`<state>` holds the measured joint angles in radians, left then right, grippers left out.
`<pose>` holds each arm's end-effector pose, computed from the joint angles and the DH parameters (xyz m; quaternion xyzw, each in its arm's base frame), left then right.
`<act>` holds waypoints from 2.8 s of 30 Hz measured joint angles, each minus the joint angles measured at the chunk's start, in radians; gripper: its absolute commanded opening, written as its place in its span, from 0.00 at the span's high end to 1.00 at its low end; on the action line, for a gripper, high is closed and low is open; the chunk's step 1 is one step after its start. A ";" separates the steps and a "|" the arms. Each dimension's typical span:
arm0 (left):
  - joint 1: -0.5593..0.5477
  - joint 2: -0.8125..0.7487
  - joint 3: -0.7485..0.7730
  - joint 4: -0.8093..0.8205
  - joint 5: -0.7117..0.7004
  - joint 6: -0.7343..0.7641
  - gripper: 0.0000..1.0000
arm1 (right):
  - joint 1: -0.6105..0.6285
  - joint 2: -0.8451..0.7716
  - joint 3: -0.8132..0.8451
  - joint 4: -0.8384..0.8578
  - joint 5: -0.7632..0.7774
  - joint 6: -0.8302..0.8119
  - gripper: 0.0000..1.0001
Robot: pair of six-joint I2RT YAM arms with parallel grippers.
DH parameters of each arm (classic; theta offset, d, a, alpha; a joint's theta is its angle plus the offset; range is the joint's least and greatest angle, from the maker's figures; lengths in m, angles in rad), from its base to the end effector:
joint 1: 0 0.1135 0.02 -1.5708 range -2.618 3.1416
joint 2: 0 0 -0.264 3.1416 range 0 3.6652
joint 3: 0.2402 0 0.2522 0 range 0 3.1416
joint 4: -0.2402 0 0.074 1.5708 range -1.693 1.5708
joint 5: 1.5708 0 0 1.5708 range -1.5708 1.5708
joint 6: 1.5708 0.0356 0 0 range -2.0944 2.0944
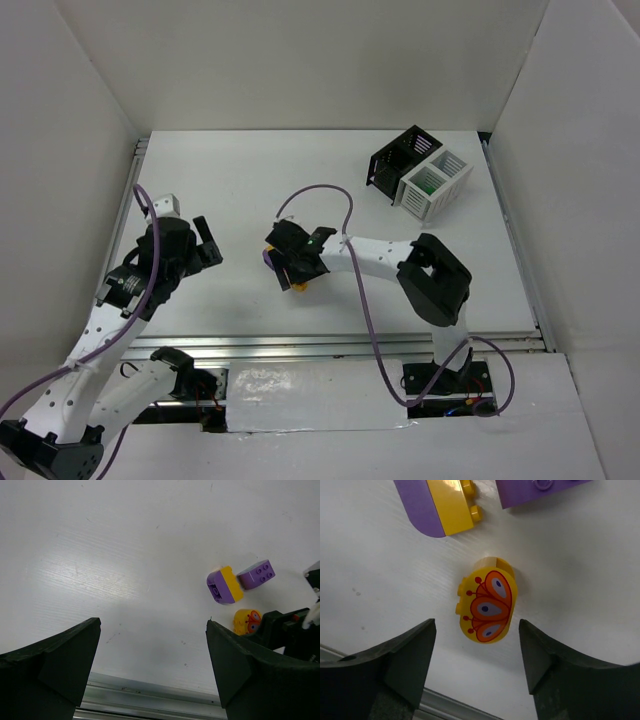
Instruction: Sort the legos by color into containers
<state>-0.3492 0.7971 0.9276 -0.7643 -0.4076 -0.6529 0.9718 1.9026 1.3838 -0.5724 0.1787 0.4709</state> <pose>0.1519 -0.0403 0.3305 -0.2225 0.8499 -0.0540 0.4746 0.2301 0.3258 0.1970 -0.2192 0.9426 0.0911 0.2349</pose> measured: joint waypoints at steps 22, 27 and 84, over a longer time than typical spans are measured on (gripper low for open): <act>0.000 -0.004 0.000 0.032 0.070 0.027 0.00 | -0.040 -0.110 -0.068 0.071 -0.076 -0.081 1.00; 0.000 -0.016 0.000 0.032 0.069 0.027 0.00 | -0.290 -0.272 0.060 0.069 -0.034 -0.107 1.00; 0.000 0.138 0.000 0.090 0.156 0.019 0.00 | -0.813 0.106 0.584 -0.050 0.055 -0.199 0.00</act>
<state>-0.3492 0.9352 0.9272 -0.6743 -0.2516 -0.6338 0.1593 2.0090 1.9675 -0.6224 0.2340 0.2722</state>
